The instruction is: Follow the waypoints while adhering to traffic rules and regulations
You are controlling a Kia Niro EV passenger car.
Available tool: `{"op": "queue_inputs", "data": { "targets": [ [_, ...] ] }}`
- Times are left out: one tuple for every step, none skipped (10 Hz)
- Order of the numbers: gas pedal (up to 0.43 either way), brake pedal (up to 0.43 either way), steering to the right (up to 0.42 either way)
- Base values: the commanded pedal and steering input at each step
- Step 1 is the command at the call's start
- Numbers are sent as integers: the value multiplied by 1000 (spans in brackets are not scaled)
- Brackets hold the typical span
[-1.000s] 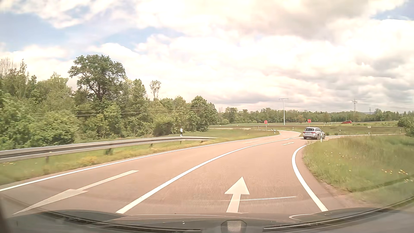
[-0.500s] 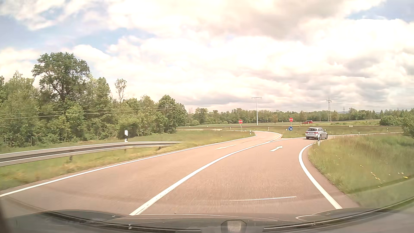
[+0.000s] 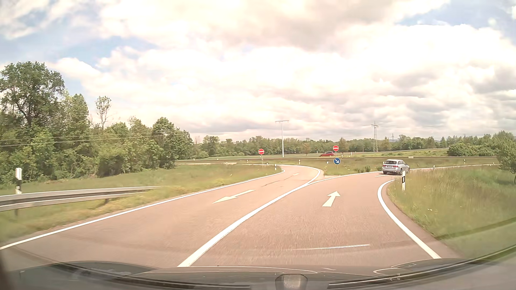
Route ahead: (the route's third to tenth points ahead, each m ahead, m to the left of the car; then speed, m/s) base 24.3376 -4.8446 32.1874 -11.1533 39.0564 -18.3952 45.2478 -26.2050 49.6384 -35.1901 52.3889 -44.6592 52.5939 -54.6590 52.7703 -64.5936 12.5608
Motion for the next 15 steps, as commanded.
{"op": "queue_inputs", "data": {
  "targets": [
    [28,0,98],
    [39,0,98],
    [39,0,98],
    [39,0,98],
    [47,0,98],
    [47,0,98],
    [47,0,98],
    [59,0,98],
    [59,0,98],
    [59,0,98],
    [59,0,97],
    [67,0,96],
    [67,0,94],
    [67,0,94],
    [67,0,94]
  ]
}}
